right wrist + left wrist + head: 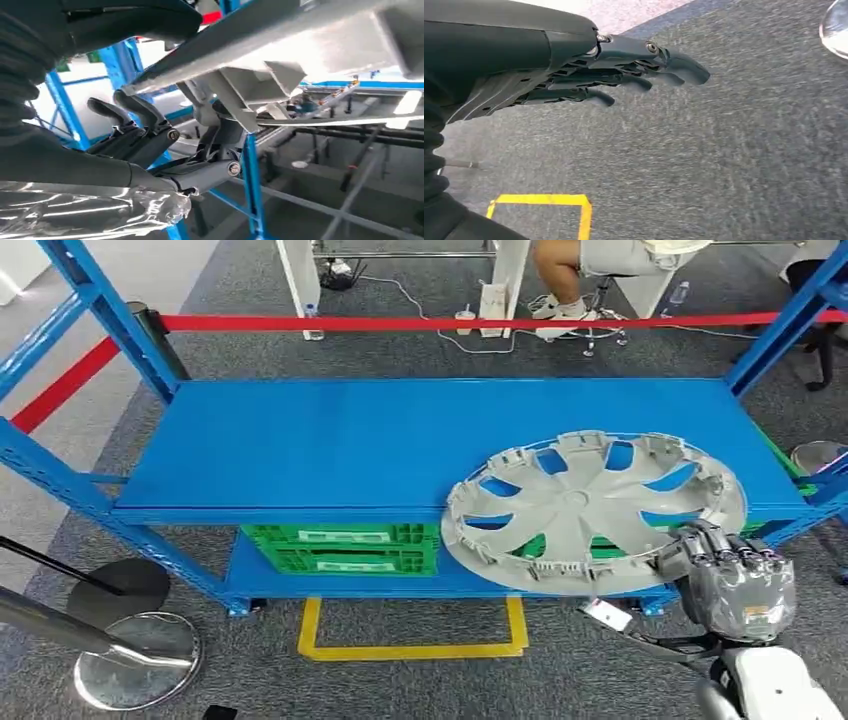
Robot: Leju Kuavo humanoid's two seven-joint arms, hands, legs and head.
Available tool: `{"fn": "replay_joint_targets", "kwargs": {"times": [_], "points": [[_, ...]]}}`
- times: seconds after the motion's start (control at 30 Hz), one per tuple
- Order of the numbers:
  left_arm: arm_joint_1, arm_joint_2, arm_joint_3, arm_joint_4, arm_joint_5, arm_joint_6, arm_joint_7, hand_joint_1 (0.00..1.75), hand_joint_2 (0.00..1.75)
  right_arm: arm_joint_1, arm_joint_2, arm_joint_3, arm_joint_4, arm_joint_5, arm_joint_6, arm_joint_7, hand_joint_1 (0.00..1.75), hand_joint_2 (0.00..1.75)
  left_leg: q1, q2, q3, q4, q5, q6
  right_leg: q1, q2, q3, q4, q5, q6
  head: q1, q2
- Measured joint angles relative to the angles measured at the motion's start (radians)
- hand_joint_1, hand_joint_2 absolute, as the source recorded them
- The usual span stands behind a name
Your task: Take the parts from the cabinet and place them on the table.
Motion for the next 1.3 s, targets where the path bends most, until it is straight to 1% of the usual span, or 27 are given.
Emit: {"fn": "replay_joint_targets", "kwargs": {"times": [0.03, 0.17, 0.2, 0.23, 0.3, 0.33, 0.37, 0.4, 0.47, 0.5, 0.53, 0.57, 0.67, 0.7, 0.73, 0.8, 0.83, 0.87, 0.93, 0.97, 1.0, 1.03, 1.07, 1.17, 1.2, 1.23, 1.3], "points": [[0.000, 0.000, 0.000, 0.000, 0.000, 0.000, 0.001, 0.00, 1.75, -0.005, 0.000, 0.005, 0.004, 0.000, 0.000, 0.005, 1.75, 1.75, -0.006, 0.000, -0.010, 0.008, 0.003, -0.005, 0.004, 0.000, 0.048, -0.058, -0.026, -0.002, 0.000, 0.000], [0.002, 0.002, 0.000, 0.000, 0.000, 0.003, 0.005, 0.00, 1.75, -0.005, 0.000, 0.015, 0.018, 0.000, 0.001, 0.024, 1.75, 1.75, -0.008, -0.001, -0.023, 0.012, 0.034, -0.025, 0.004, 0.000, 0.014, -0.068, -0.019, -0.033, -0.001, 0.000], [0.002, 0.003, 0.000, 0.000, 0.000, 0.003, 0.007, 0.00, 1.75, -0.009, 0.000, 0.020, 0.021, 0.000, 0.001, 0.028, 1.75, 1.75, -0.003, -0.002, -0.034, 0.023, 0.003, -0.032, 0.000, -0.004, 0.016, -0.067, -0.006, -0.046, 0.000, 0.000], [0.003, 0.003, 0.000, 0.000, 0.000, 0.003, 0.008, 0.00, 1.75, -0.010, 0.000, 0.021, 0.023, 0.000, 0.001, 0.031, 1.75, 1.75, -0.001, -0.003, -0.047, 0.061, -0.054, -0.039, -0.001, -0.003, -0.002, -0.067, 0.002, -0.056, -0.005, 0.000], [0.002, 0.003, 0.000, 0.000, 0.000, 0.003, 0.008, 0.00, 1.75, -0.012, 0.000, 0.025, 0.027, 0.000, 0.001, 0.034, 1.75, 1.75, 0.008, -0.003, -0.083, 0.205, -0.168, -0.050, 0.001, -0.004, -0.026, -0.064, 0.024, -0.059, -0.007, 0.000], [0.002, 0.003, 0.000, 0.000, 0.000, 0.003, 0.007, 0.00, 1.75, -0.012, 0.000, 0.028, 0.028, 0.000, 0.002, 0.040, 1.75, 1.75, 0.010, -0.003, -0.095, 0.274, -0.197, -0.053, 0.002, -0.004, -0.040, -0.062, 0.034, -0.059, -0.007, 0.000], [0.002, 0.003, 0.000, 0.000, 0.000, 0.003, 0.008, 0.00, 1.75, -0.013, 0.000, 0.031, 0.030, 0.000, 0.002, 0.047, 1.75, 1.75, 0.012, -0.003, -0.095, 0.317, -0.193, -0.055, 0.003, -0.005, -0.055, -0.058, 0.043, -0.058, -0.007, 0.000], [0.002, 0.002, 0.001, 0.000, 0.000, 0.003, 0.008, 0.00, 1.75, -0.014, 0.000, 0.034, 0.032, 0.000, 0.002, 0.050, 1.75, 1.75, 0.012, -0.003, -0.079, 0.317, -0.165, -0.054, 0.003, -0.005, -0.070, -0.055, 0.052, -0.057, -0.007, 0.000], [0.000, 0.003, 0.001, 0.000, 0.000, 0.004, 0.008, 0.00, 1.75, -0.016, 0.000, 0.038, 0.032, 0.000, 0.002, 0.054, 1.75, 1.75, 0.012, -0.003, 0.011, 0.207, -0.089, -0.046, 0.004, -0.004, -0.101, -0.045, 0.069, -0.053, -0.007, 0.000], [-0.001, 0.003, 0.000, 0.000, 0.000, 0.004, 0.008, 0.00, 1.75, -0.017, 0.000, 0.039, 0.032, 0.000, 0.002, 0.055, 1.75, 1.75, 0.012, -0.005, 0.074, 0.121, -0.081, -0.038, 0.005, -0.002, -0.109, -0.043, 0.077, -0.049, -0.007, 0.000], [-0.003, 0.004, 0.000, 0.000, 0.000, 0.005, 0.008, 0.00, 1.75, -0.017, 0.000, 0.040, 0.032, 0.000, 0.002, 0.055, 1.75, 1.75, 0.008, -0.007, 0.132, 0.036, -0.112, -0.030, 0.008, -0.001, -0.114, -0.042, 0.083, -0.044, -0.008, 0.000], [-0.005, 0.005, 0.000, 0.000, 0.000, 0.005, 0.008, 0.00, 1.75, -0.018, 0.000, 0.040, 0.032, 0.000, 0.002, 0.057, 1.75, 1.75, 0.008, -0.006, 0.161, -0.022, -0.126, -0.026, 0.010, -0.002, -0.118, -0.041, 0.092, -0.037, -0.005, 0.000], [-0.003, 0.004, 0.000, 0.000, 0.000, 0.006, 0.010, 0.00, 1.75, -0.017, 0.000, 0.044, 0.035, 0.000, 0.002, 0.058, 1.75, 1.75, 0.000, -0.006, 0.137, -0.023, -0.101, -0.012, 0.004, -0.003, -0.126, -0.055, 0.128, -0.013, -0.006, 0.000], [-0.002, 0.001, 0.001, 0.000, 0.000, 0.005, 0.010, 0.00, 1.75, -0.016, -0.002, 0.045, 0.036, 0.000, 0.002, 0.060, 1.75, 1.75, 0.008, 0.001, 0.126, -0.032, -0.085, -0.004, 0.000, 0.000, -0.137, -0.047, 0.114, -0.011, -0.009, 0.000], [-0.002, 0.003, 0.001, 0.000, 0.000, 0.007, 0.013, 0.00, 1.75, -0.014, -0.003, 0.047, 0.036, 0.000, 0.002, 0.062, 1.75, 1.75, 0.006, 0.002, 0.111, -0.032, -0.073, 0.003, 0.001, 0.000, -0.156, -0.028, 0.067, -0.010, -0.006, 0.000], [-0.002, 0.003, 0.001, 0.000, -0.001, 0.010, 0.015, 0.00, 1.75, -0.012, -0.007, 0.047, 0.036, -0.001, 0.002, 0.064, 1.75, 1.75, 0.002, 0.003, 0.078, -0.030, -0.047, 0.012, 0.001, 0.001, -0.191, 0.115, -0.063, -0.005, 0.000, 0.000], [-0.002, 0.002, 0.001, 0.000, -0.001, 0.010, 0.015, 0.00, 1.75, -0.012, -0.008, 0.048, 0.037, -0.001, 0.002, 0.064, 1.75, 1.75, 0.000, 0.004, 0.063, -0.029, -0.036, 0.013, 0.001, 0.001, -0.205, 0.187, -0.099, -0.002, -0.002, 0.000], [-0.002, 0.002, 0.001, 0.000, -0.001, 0.010, 0.016, 0.00, 1.75, -0.010, -0.009, 0.048, 0.039, -0.001, 0.002, 0.064, 1.75, 1.75, -0.001, 0.004, 0.044, -0.026, -0.023, 0.013, 0.002, 0.001, -0.210, 0.252, -0.106, -0.001, 0.000, 0.000], [-0.002, 0.002, 0.001, 0.000, -0.002, 0.010, 0.019, 0.00, 1.75, -0.006, -0.011, 0.049, 0.042, -0.003, 0.002, 0.065, 1.75, 1.75, -0.002, 0.005, 0.013, -0.021, -0.003, 0.010, 0.003, 0.000, -0.161, 0.236, -0.041, -0.001, -0.001, 0.000], [-0.002, 0.001, 0.001, 0.000, -0.001, 0.010, 0.019, 0.00, 1.75, -0.005, -0.011, 0.050, 0.043, -0.004, 0.002, 0.066, 1.75, 1.75, -0.002, 0.005, -0.003, -0.018, 0.007, 0.008, 0.002, 0.000, -0.109, 0.174, -0.003, -0.003, -0.001, 0.000], [-0.002, 0.001, 0.001, 0.000, -0.001, 0.010, 0.019, 0.00, 1.75, -0.006, -0.014, 0.050, 0.043, -0.006, 0.002, 0.067, 1.75, 1.75, -0.002, 0.004, -0.015, -0.013, 0.016, 0.005, 0.002, 0.000, -0.046, 0.089, 0.011, -0.004, -0.001, 0.000], [-0.002, 0.001, 0.001, 0.000, -0.001, 0.011, 0.019, 0.00, 1.75, -0.008, -0.017, 0.050, 0.043, -0.009, 0.002, 0.068, 1.75, 1.75, -0.004, 0.002, -0.022, -0.005, 0.023, -0.001, 0.003, -0.001, 0.034, -0.017, -0.019, -0.008, -0.001, 0.000], [-0.002, 0.000, 0.001, 0.000, -0.002, 0.011, 0.019, 0.00, 1.75, -0.009, -0.021, 0.050, 0.043, -0.011, 0.001, 0.068, 1.75, 1.75, -0.008, 0.002, -0.029, 0.003, 0.028, -0.005, 0.006, 0.000, 0.085, -0.094, -0.042, -0.012, -0.001, 0.000], [0.000, 0.000, 0.001, 0.000, -0.005, 0.012, 0.019, 0.00, 1.75, -0.008, -0.023, 0.047, 0.045, -0.014, 0.001, 0.069, 1.75, 1.75, -0.004, 0.003, -0.041, -0.003, 0.063, -0.023, 0.013, 0.001, 0.050, -0.089, -0.033, -0.033, 0.000, 0.000], [0.001, 0.002, 0.001, 0.000, -0.005, 0.013, 0.019, 0.00, 1.75, -0.010, -0.023, 0.047, 0.046, -0.014, 0.001, 0.069, 1.75, 1.75, -0.003, 0.002, -0.050, -0.001, 0.059, -0.028, 0.003, -0.002, 0.042, -0.096, -0.018, -0.043, 0.002, 0.000], [0.002, 0.002, 0.001, 0.000, -0.005, 0.014, 0.019, 0.00, 1.75, -0.011, -0.025, 0.047, 0.046, -0.015, 0.002, 0.069, 1.75, 1.75, -0.002, -0.001, -0.059, 0.018, 0.007, -0.038, 0.005, -0.002, 0.036, -0.095, -0.007, -0.052, -0.002, 0.000], [0.003, 0.002, 0.001, 0.000, -0.005, 0.014, 0.020, 0.00, 1.75, -0.010, -0.026, 0.047, 0.047, -0.018, 0.002, 0.068, 1.75, 1.75, 0.005, 0.000, -0.087, 0.144, -0.118, -0.049, 0.005, -0.003, 0.011, -0.091, 0.014, -0.060, -0.004, 0.000]]}}
